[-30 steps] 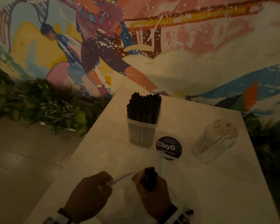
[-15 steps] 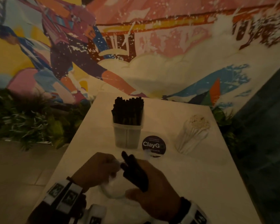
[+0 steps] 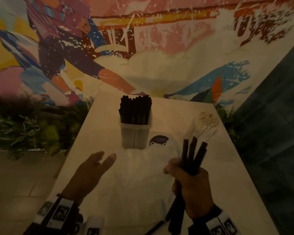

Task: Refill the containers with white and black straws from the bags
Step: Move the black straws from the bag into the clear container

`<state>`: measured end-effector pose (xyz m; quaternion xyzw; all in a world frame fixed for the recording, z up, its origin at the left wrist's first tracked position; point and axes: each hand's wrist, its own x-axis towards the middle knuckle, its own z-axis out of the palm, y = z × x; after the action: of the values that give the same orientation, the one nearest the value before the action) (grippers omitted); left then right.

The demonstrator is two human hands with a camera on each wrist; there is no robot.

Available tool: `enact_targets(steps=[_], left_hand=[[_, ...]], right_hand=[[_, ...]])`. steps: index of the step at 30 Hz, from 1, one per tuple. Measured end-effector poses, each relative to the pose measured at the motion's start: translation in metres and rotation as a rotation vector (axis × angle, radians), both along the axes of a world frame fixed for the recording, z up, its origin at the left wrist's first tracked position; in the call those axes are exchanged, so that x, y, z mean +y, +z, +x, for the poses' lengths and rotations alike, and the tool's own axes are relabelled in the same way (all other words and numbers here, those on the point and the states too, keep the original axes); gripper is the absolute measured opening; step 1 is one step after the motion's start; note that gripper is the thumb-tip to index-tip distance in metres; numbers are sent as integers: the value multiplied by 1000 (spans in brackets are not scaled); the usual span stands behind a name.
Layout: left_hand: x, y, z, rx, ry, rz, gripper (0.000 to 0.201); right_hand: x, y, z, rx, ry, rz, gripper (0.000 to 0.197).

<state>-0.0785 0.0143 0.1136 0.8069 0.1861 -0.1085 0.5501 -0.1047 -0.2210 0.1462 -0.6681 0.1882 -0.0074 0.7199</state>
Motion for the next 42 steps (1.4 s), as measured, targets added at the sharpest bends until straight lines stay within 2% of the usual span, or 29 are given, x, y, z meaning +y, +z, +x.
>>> enact_targets(steps=[1,2,4,6,8,10,13,17,19,21,23,25,27,28,29,30,32,35,38,40,42], left_hand=[[-2,-2,-3,62,-27,-96,112],[-5,-4,-6,118,-43,-212,100],[-15,-5,-9,204,-34,-384,51],[-20,-17,-6,198,12,-375,36],[-21,-27,-3,84,93,-335,28],[-19,-32,1,-26,129,-261,32],[-12,-33,6,-55,169,-139,42],[1,-42,15,57,242,-296,41],[0,-44,19,133,273,-308,45],[-3,-50,23,149,307,-273,53],[-6,-47,27,173,329,-247,53],[-1,-47,35,189,372,-207,50],[11,-59,41,244,412,-252,69],[17,-73,45,274,420,-288,88],[14,-73,45,301,410,-311,95],[8,-69,45,298,409,-326,84],[-12,-49,43,300,382,-265,51],[-30,-53,38,337,337,-132,60],[-30,-59,26,350,395,-115,49],[-20,-59,20,268,475,-18,47],[-7,-61,18,150,476,123,45]], right_hand=[[1,1,-3,-8,-16,41,8],[4,-3,-5,-8,-24,65,8],[8,-8,-8,11,-22,97,7],[10,-12,-9,37,-6,94,5],[7,-15,-10,50,19,61,7],[-1,-15,-7,76,11,21,15],[-27,-17,5,93,-13,2,23],[-44,-31,10,223,141,61,46],[-34,-40,2,336,295,66,46],[-25,-47,-1,431,441,9,34],[-33,-54,4,457,452,-79,15],[-55,-61,12,430,357,-114,8],[-71,-66,20,395,300,-58,8],[-73,-68,23,398,321,-19,13],[-71,-72,26,420,370,17,21],[-64,-77,27,452,435,37,29],[-47,-92,30,498,520,31,28],[-38,-112,34,544,540,18,22],[-61,-116,38,541,576,57,40],[-85,-112,40,536,560,56,41],[-105,-114,38,543,545,69,37]])
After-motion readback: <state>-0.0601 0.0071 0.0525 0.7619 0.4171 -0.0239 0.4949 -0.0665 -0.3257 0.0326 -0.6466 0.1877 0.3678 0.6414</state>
